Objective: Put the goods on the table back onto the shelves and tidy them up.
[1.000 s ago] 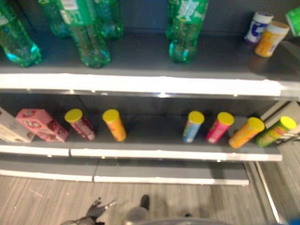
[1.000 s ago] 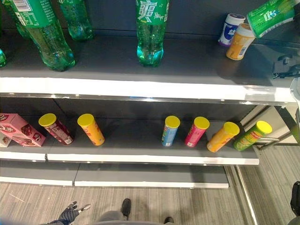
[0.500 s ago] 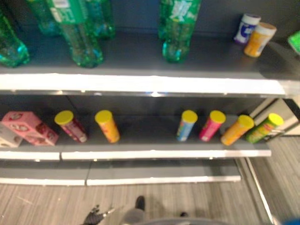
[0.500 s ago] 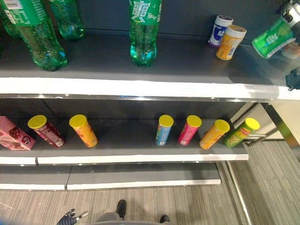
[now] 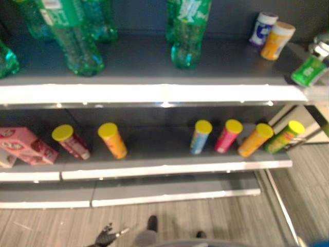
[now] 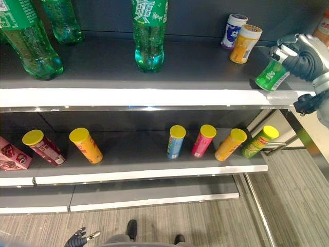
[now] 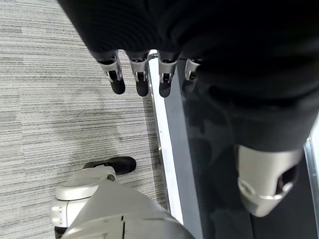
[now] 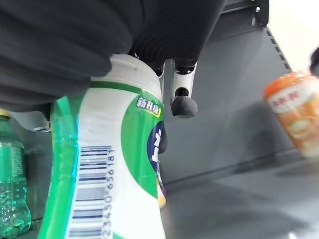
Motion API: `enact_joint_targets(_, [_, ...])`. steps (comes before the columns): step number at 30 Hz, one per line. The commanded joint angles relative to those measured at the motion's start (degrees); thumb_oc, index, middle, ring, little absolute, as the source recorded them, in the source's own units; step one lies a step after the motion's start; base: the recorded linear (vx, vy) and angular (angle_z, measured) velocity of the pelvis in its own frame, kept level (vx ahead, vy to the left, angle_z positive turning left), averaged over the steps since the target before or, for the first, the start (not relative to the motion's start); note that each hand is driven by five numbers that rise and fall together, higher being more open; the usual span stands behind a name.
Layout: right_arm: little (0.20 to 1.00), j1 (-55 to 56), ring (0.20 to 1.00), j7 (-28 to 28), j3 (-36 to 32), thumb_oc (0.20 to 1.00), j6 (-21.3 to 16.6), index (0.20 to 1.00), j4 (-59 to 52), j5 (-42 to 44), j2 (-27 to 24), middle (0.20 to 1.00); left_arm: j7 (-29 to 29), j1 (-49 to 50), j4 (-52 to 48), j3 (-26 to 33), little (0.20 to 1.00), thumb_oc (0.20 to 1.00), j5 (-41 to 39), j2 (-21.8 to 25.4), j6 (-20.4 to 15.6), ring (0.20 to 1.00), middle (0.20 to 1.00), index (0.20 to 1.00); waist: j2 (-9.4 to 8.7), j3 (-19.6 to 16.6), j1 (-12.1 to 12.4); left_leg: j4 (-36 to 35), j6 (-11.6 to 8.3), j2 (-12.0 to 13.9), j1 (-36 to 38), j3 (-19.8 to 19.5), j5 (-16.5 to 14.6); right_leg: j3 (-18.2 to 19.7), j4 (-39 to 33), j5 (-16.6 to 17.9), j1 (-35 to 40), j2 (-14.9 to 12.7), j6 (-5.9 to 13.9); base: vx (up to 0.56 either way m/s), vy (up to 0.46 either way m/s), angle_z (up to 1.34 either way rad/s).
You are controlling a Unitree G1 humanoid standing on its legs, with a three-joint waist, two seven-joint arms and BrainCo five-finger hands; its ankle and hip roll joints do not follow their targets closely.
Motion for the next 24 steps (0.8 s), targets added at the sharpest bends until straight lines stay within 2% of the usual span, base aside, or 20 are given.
enact_joint_targets(1, [0.2,-6.42,0.2,-1.44,3.42,0.2,1.08,0.2,0.99,-2.04,-0.5,0.2,0.92,-2.07,0.61,-0.97,1.0,1.0,1.08,2.07,-1.46,1.0,1.0,1.0,-0.37,-0.67,2.67,0.11,-3.22,1.69,5.52,-2.09,-9.83,-2.36,0.41,4.22,-6.1,1.22,1.19,0.0,0.0,0.0])
enact_joint_targets(14, [0.2,-8.81,0.2,-1.8,6.69,0.2,1.53,0.2,2.13,-5.52,-1.12,0.2,1.42,-2.44,1.82,-0.83,1.0,1.0,1.26,1.62,-1.39,1.0,1.0,1.0,-0.34,-0.44,2.89,0.11,-3.35,1.82,5.4,-2.77,-9.77,-3.09,0.41,3.9,-5.67,1.05,1.16,0.01,-0.003,0.02])
enact_joint_targets(24, [0.2,-11.72,0.2,-2.06,9.34,0.2,1.49,0.2,2.49,-5.37,0.54,0.2,1.65,-2.92,2.48,-1.08,1.0,1.0,1.02,1.58,-1.28,1.0,1.0,1.0,-0.63,-0.44,3.31,0.11,-3.31,1.88,5.54,-2.85,-9.88,-3.41,0.41,3.77,-5.4,0.97,1.17,0.0,0.0,0.0])
